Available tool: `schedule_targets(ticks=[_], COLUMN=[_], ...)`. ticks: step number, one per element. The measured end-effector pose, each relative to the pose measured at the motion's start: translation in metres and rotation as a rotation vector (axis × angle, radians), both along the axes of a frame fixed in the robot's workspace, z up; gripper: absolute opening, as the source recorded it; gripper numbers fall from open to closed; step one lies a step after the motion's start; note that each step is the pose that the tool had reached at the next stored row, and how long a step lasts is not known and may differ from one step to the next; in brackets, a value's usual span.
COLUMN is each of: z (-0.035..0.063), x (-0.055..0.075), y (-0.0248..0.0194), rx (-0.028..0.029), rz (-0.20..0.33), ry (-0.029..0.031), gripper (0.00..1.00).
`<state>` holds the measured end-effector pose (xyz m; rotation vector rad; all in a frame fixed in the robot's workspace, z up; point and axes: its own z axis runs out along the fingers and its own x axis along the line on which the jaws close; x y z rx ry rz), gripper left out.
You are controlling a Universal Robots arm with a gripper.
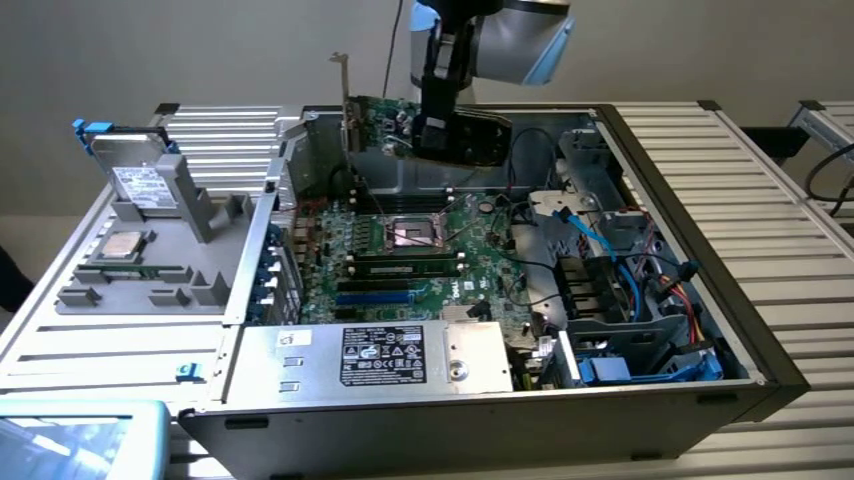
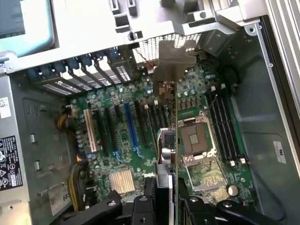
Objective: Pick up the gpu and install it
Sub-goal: 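Insert the gpu into the slot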
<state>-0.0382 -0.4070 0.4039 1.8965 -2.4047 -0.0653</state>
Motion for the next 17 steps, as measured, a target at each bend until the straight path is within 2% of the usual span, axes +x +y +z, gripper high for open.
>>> schedule_targets(ticks=[4,11,12,17], z=[-0.0005,-0.0024,-0.0024,-0.0025], x=[0.0000,0.0000,-0.0001,-0.0001], y=[0.0000,0.0000,0.0001,0.0001], rx=[-0.0189,-0.0516,-0.0543,-0.0548], rz=[0.049,0.138,0.146,0.148], ry=[-0.0094,-0.0141,-0.0144,-0.0145], gripper=[0.28,0.28,0.28,0.28])
